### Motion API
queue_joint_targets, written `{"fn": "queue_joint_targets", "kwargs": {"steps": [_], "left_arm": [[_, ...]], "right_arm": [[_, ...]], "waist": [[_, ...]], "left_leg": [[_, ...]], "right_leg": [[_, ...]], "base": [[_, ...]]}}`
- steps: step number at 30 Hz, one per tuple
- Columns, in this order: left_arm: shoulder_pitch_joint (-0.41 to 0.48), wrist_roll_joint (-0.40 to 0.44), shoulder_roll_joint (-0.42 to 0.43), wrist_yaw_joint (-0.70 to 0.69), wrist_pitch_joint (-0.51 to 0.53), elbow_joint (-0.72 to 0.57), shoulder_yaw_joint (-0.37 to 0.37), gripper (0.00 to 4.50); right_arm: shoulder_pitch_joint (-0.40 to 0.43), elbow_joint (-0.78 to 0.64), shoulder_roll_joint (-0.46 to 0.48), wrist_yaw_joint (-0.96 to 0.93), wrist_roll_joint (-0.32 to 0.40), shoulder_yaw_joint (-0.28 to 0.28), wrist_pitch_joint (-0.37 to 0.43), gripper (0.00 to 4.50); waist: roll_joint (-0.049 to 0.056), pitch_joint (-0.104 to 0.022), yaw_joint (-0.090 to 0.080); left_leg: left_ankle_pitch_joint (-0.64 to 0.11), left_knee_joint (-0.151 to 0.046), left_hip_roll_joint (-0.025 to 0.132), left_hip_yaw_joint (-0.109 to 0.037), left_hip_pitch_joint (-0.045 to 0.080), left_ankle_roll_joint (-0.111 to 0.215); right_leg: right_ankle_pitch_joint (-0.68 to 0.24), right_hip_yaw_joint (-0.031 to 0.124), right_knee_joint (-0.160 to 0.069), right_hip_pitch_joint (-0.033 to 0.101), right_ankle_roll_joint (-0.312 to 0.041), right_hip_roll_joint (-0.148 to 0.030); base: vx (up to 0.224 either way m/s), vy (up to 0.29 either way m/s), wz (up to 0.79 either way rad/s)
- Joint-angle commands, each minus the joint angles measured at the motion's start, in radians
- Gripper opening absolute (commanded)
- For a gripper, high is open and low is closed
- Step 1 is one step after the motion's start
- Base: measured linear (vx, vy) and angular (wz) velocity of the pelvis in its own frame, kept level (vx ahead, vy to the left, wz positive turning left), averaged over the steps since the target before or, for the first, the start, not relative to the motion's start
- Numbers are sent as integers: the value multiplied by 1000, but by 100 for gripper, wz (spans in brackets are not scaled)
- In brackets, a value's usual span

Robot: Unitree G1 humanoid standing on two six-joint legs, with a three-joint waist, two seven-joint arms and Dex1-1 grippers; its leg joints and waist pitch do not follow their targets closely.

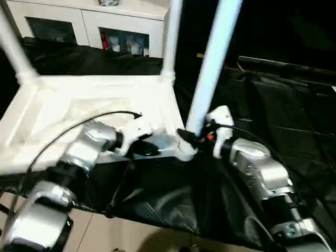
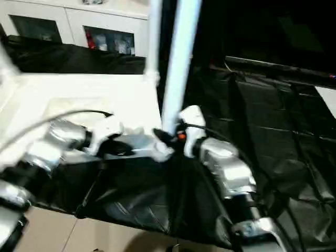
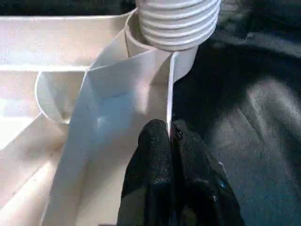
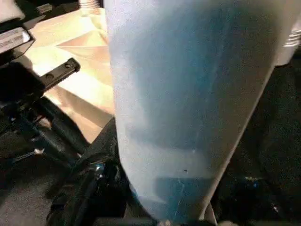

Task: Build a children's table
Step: Insert table leg to table base

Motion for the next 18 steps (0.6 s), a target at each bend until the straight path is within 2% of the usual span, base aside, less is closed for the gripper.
{"fn": "queue_joint_targets", "kwargs": {"steps": [1, 2, 4, 5, 6, 7, 9, 11, 12, 13, 14, 16, 17, 18], "left_arm": [[50, 18, -5, 30, 48, 14, -18, 0], [66, 0, -14, 34, 33, -16, -5, 0], [74, -7, -12, 20, 31, -33, -5, 0], [77, -9, -10, 13, 33, -39, -7, 45], [79, -12, -10, 13, 30, -42, -4, 56], [83, -18, -10, 18, 28, -46, 3, 56], [84, -17, -5, 18, 22, -47, 3, 70], [82, -15, 2, 18, 11, -38, 6, 86], [82, -14, 4, 19, 12, -38, 9, 86], [80, -12, 9, 16, 11, -33, 11, 95], [74, -8, 16, 10, 9, -26, 11, 95], [70, -5, 21, 7, 7, -20, 12, 99], [69, -5, 22, 6, 7, -19, 12, 99], [63, -6, 22, 6, 4, -12, 14, 99]], "right_arm": [[-25, 26, 5, 5, -5, -1, -18, 189], [-47, 73, 14, 7, -12, -3, -42, 189], [-56, 95, 17, 9, -15, -4, -55, 189], [-57, 99, 17, 9, -15, -4, -57, 189], [-62, 107, 19, 10, -15, -8, -62, 189], [-73, 129, 22, 11, -14, -20, -75, 189], [-78, 139, 22, 14, -11, -26, -81, 189], [-87, 159, 21, 16, -6, -35, -90, 189], [-90, 166, 21, 17, -5, -36, -93, 189], [-92, 174, 21, 20, -6, -36, -97, 189], [-96, 188, 20, 28, -8, -34, -104, 189], [-98, 199, 20, 34, -9, -33, -111, 189], [-98, 201, 20, 35, -9, -33, -113, 189], [-98, 206, 19, 40, -11, -32, -115, 189]], "waist": [[4, -57, 6], [-2, -57, 3], [-4, -57, 0], [-2, -57, 1], [-2, -57, 0], [-6, -59, 0], [-4, -62, 1], [-5, -63, 0], [-5, -62, 1], [0, -62, 2], [-1, -61, 1], [2, -59, -1], [-1, -59, -4], [0, -59, -3]], "left_leg": [[-109, -83, 26, 2, -16, 20], [-125, -85, 27, 2, -16, 19], [-137, -85, 26, 2, -15, 16], [-139, -86, 26, 2, -13, 16], [-138, -86, 26, 2, -13, 17], [-127, -86, 27, 2, -16, 17], [-92, -84, 27, 4, -15, 25], [-90, -84, 26, 4, -16, 31], [-89, -83, 25, 5, -17, 31], [-89, -84, 26, 5, -16, 31], [-95, -84, 25, 5, -17, 30], [-118, -86, 25, 3, -18, 24], [-131, -86, 25, 3, -17, 21], [-138, -87, 24, 3, -17, 19]], "right_leg": [[-346, 41, -72, 66, -168, -72], [-357, 40, -73, 64, -166, -71], [-370, 39, -75, 63, -162, -70], [-366, 40, -76, 60, -161, -70], [-359, 41, -75, 61, -161, -70], [-331, 41, -71, 63, -167, -70], [-262, 42, -64, 64, -185, -69], [-251, 40, -62, 66, -193, -69], [-253, 41, -63, 67, -192, -69], [-252, 41, -63, 66, -192, -70], [-258, 41, -65, 66, -191, -69], [-292, 40, -68, 67, -184, -70], [-316, 40, -71, 66, -176, -70], [-335, 41, -74, 66, -169, -70]], "base": [[0, 0, 0], [0, 0, 0], [0, 0, 0], [0, 0, 0], [0, 0, 0], [0, 0, 0], [0, 0, 0], [0, 0, 0], [0, 0, 0], [0, 0, 0], [0, 0, 0], [0, 0, 0], [0, 0, 0], [0, 0, 0]]}}
